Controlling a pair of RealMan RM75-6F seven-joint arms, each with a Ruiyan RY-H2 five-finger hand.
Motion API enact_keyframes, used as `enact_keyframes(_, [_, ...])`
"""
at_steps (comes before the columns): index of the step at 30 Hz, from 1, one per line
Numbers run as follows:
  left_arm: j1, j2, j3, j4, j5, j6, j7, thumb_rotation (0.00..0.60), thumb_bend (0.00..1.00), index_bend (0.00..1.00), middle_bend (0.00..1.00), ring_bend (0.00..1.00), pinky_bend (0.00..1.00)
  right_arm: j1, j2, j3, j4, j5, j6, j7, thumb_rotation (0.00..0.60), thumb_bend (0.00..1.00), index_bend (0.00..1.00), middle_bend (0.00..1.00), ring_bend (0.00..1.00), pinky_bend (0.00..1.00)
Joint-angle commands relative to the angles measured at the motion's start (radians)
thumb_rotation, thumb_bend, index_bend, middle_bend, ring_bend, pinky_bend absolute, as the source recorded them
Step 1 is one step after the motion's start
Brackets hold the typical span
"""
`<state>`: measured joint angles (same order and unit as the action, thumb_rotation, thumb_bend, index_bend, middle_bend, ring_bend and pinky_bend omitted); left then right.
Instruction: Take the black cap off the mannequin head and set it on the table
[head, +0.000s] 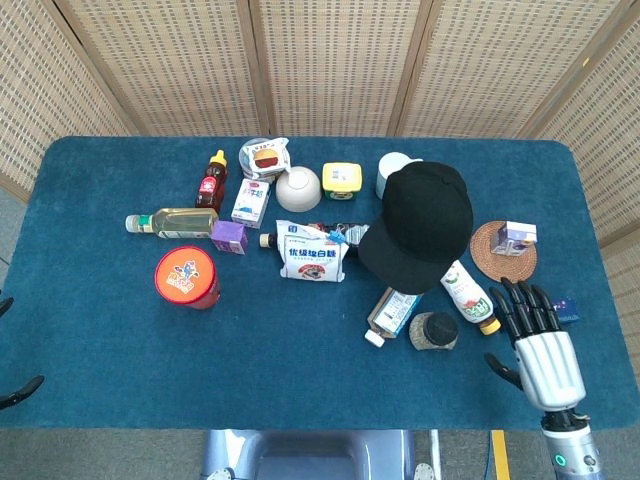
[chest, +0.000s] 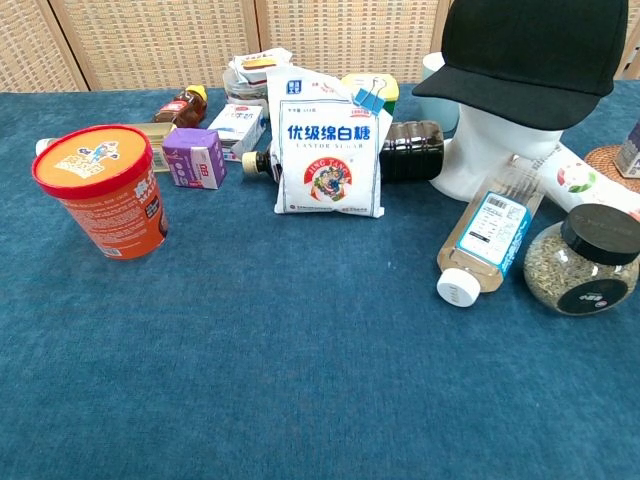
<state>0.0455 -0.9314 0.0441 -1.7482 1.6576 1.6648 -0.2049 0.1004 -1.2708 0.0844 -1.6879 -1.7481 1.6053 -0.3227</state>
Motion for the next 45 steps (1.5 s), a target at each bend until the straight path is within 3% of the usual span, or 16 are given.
enact_keyframes(1, [0.000, 0.001, -0.001, 0.000, -0.002, -0.001, -0.002, 0.600, 0.12, 0.00, 0.00, 0.00, 0.00, 0.044, -0.074, 0.049, -0.028, 0.011, -0.029, -0.099, 0.600, 0.00, 0.06, 0.09, 0.09, 0.13])
enact_keyframes(10, [-0.008, 0.010, -0.001, -0.002, -0.005, -0.022, 0.001, 0.600, 0.13, 0.00, 0.00, 0.00, 0.00, 0.108, -0.220, 0.093, -0.016, 0.001, -0.053, -0.223, 0.600, 0.00, 0.11, 0.15, 0.14, 0.24])
enact_keyframes(25, [-0.020, 0.021, 0.003, -0.001, -0.002, -0.050, -0.005, 0.600, 0.13, 0.00, 0.00, 0.00, 0.00, 0.217, -0.419, 0.140, 0.089, 0.045, -0.137, -0.362, 0.600, 0.00, 0.14, 0.17, 0.15, 0.28])
enact_keyframes(33, [-0.026, 0.031, 0.005, 0.001, -0.002, -0.059, -0.033, 0.600, 0.12, 0.00, 0.00, 0.00, 0.00, 0.277, -0.509, 0.169, 0.229, 0.055, -0.152, -0.388, 0.600, 0.00, 0.19, 0.22, 0.16, 0.31])
enact_keyframes(45, [-0.032, 0.036, 0.005, -0.002, -0.006, -0.071, -0.045, 0.600, 0.12, 0.00, 0.00, 0.00, 0.00, 0.347, -0.603, 0.193, 0.443, 0.024, -0.104, -0.376, 0.600, 0.04, 0.27, 0.31, 0.27, 0.42])
